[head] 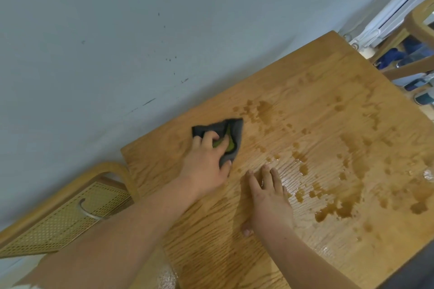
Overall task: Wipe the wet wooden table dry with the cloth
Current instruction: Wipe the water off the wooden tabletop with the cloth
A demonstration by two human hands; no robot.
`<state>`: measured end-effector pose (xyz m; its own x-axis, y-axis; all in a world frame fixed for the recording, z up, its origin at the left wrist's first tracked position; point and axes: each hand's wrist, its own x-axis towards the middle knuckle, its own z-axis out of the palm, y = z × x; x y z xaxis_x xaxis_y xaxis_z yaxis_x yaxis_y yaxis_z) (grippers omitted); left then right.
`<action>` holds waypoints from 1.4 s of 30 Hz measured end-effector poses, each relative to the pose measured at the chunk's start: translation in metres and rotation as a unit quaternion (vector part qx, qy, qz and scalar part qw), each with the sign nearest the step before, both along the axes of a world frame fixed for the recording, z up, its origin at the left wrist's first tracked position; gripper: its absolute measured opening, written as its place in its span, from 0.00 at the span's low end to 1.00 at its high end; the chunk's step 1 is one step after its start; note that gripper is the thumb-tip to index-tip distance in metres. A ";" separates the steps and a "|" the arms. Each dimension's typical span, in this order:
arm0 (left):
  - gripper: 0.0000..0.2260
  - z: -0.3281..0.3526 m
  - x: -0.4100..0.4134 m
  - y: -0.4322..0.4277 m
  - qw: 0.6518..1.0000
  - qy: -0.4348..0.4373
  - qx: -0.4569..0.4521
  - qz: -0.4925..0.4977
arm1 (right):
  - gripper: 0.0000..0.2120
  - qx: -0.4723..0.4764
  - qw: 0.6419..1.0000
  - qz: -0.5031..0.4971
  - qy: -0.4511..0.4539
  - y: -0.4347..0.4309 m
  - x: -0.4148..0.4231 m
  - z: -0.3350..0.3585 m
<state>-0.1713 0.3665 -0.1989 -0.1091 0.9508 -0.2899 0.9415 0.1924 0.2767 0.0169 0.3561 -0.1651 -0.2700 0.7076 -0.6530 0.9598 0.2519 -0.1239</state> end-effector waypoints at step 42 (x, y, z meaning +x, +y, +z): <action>0.24 -0.010 -0.100 -0.144 0.985 0.057 0.128 -0.095 | 0.69 0.039 0.993 0.113 -0.005 -0.003 -0.107 0.012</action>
<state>-0.2712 0.2228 -0.2088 0.0607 0.9976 -0.0332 0.9817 -0.0537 0.1826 -0.0900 0.3535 -0.1534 -0.4215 0.6786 -0.6015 0.8788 0.4692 -0.0865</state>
